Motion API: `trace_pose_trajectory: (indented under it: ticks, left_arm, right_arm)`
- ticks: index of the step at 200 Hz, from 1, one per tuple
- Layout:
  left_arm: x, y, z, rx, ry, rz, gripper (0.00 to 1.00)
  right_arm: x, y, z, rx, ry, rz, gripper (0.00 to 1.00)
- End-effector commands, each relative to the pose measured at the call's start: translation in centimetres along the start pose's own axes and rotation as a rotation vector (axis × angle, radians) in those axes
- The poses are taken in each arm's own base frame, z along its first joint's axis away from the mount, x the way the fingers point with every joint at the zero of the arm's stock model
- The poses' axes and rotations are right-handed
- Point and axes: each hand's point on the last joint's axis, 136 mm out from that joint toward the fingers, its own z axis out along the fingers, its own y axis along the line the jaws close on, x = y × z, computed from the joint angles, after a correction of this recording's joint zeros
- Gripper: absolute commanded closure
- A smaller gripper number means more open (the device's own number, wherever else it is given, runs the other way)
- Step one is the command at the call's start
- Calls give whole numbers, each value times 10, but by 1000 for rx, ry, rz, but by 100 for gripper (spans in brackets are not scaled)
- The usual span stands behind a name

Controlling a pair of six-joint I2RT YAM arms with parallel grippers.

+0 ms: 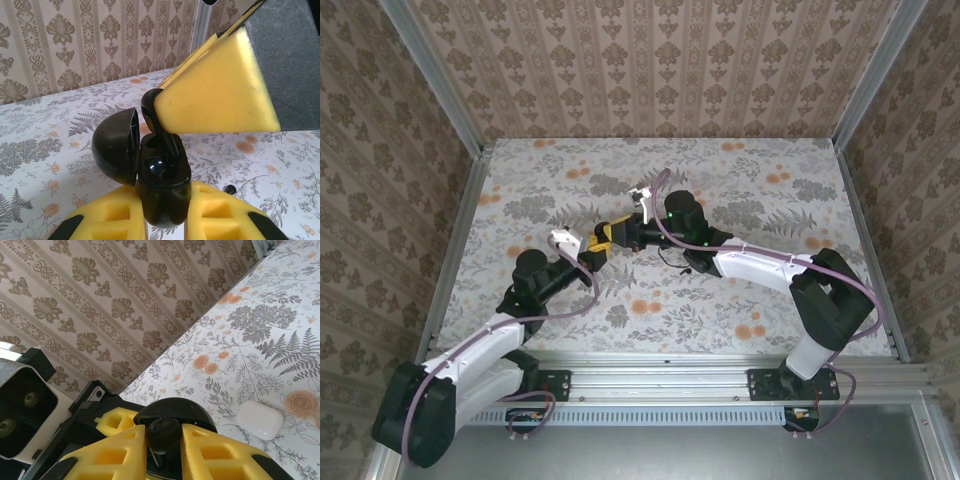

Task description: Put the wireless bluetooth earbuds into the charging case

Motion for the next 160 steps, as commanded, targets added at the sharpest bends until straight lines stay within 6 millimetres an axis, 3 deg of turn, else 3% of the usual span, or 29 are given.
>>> trace_pose_trajectory:
  ticks: [1,81,142,160]
  left_arm:
    - [-38,-5,-1,15,-104,37,92]
    - [-45,-6,-3,14,-122,40,92]
    - [-46,-8,-4,21,-123,37,92]
    - [-45,-8,-4,22,-120,36,92]
  right_arm:
    - [10,-6,3,15,27,-8,77]
    - [16,-7,0,24,43,-8,69]
    - [6,0,-1,13,22,-20,66]
    - [1,1,-4,15,6,-22,61]
